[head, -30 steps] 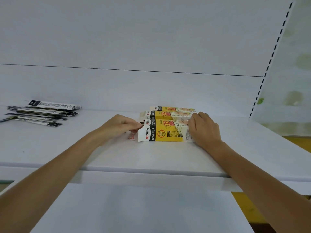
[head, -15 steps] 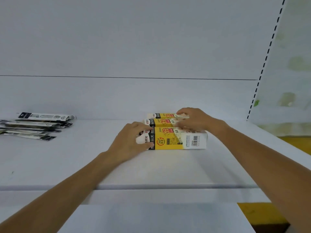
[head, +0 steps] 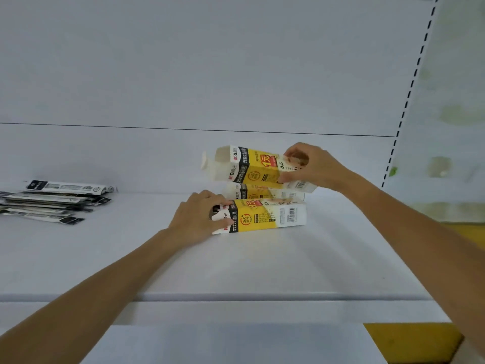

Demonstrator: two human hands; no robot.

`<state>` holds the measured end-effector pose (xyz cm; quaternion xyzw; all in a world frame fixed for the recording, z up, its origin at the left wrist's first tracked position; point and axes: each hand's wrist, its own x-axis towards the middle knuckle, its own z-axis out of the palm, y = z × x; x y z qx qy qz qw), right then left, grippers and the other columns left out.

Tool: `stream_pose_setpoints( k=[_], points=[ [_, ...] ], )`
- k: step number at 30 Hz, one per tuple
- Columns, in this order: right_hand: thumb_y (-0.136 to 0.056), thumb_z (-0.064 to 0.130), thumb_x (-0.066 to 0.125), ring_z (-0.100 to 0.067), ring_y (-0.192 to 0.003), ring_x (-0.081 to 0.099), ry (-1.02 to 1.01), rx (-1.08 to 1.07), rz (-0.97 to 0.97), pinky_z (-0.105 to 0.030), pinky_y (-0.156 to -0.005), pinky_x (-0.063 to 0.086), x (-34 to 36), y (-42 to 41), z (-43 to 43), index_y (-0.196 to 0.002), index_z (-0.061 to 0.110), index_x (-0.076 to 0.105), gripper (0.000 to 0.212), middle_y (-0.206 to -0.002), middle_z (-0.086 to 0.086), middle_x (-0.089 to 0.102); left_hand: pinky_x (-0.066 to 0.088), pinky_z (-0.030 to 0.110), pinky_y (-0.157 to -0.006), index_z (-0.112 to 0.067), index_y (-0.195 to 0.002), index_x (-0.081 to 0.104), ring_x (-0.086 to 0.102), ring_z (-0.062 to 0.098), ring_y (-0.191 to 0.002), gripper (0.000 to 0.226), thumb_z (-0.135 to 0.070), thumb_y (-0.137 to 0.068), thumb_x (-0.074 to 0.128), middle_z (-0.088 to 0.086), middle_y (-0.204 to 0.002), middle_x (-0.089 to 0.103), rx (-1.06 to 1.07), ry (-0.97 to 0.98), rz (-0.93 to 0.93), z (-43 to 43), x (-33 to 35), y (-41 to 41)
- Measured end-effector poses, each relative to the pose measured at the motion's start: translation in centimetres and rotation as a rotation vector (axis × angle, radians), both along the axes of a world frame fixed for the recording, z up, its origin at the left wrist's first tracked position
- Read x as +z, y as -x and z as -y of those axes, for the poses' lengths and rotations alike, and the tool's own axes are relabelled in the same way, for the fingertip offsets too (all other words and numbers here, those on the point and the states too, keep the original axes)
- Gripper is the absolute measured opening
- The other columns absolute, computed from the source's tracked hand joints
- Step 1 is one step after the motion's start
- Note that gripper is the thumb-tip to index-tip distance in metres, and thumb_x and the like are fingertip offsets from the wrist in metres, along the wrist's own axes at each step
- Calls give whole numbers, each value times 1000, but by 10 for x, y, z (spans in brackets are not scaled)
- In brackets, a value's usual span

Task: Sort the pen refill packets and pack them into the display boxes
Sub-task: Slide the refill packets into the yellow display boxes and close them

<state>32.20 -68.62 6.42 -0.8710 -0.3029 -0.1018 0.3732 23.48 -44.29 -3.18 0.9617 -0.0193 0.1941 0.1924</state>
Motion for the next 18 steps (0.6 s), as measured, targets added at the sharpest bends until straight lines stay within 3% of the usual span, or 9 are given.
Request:
stream_pose_setpoints(
  k=[2,4,5,7,8,10,12,15,18],
  points=[
    [-65,29,83,-10,-94,56,89,52,-63,-18,-72,45,1,16,13,-106,29,56,49,-104,9,59,44,41,-94,-29,-106,63,54,20,-108,50,-56,-64,64,-1,-112,60,-38,183,-15,1,3,-7],
    [-65,30,83,-6,-96,53,247,66,-129,-17,-75,43,-11,27,24,-110,32,56,52,-103,11,57,47,37,-86,-27,-89,66,59,22,-99,32,-40,-60,68,1,-103,63,-137,360,18,-2,3,-15],
    [-66,31,82,-6,-96,52,359,60,-150,-16,-75,41,-21,30,28,-113,31,56,54,-105,10,56,44,34,-88,-28,-97,67,57,21,-107,31,-28,-67,72,-2,-111,60,-185,369,-13,-6,2,-18],
    [-67,35,81,-13,-99,51,517,23,-159,-20,-75,39,-43,32,32,-118,27,54,58,-112,3,55,35,22,-97,-26,-130,53,42,8,-126,53,-11,-82,69,-15,-132,46,-241,236,-127,-17,2,-22],
    [-67,36,80,-18,-103,51,505,2,-162,-25,-78,41,-50,31,31,-119,25,54,59,-115,-2,55,33,22,-103,-26,-136,46,37,6,-130,59,-7,-84,66,-17,-138,41,-239,157,-134,-21,3,-24],
    [-67,36,81,-24,-110,51,443,-19,-166,-34,-89,43,-56,30,29,-118,23,54,59,-120,-8,54,37,32,-107,-26,-139,42,39,13,-132,61,-4,-86,63,-8,-142,44,-221,95,-134,-26,4,-27],
    [-67,35,81,-24,-112,51,480,-21,-159,-35,-92,43,-54,32,24,-120,21,52,61,-122,-7,54,36,36,-106,-30,-140,39,39,19,-131,58,-13,-89,60,-3,-143,44,-152,-90,-71,-23,3,-26],
    [-70,39,78,-13,-114,47,481,14,-128,-25,-91,39,-46,41,12,-133,25,43,73,-125,9,47,27,34,-108,-31,-146,27,28,18,-137,62,-27,-91,57,-4,-152,28,-52,-259,27,-25,1,-24],
    [-79,43,68,-4,-102,45,221,62,-84,-10,-74,35,-38,51,-13,-135,32,41,63,-123,14,46,27,33,-106,-32,-145,29,30,17,-134,58,-32,-92,54,-4,-151,30,-47,-264,2,-41,5,-7]
  ],
)
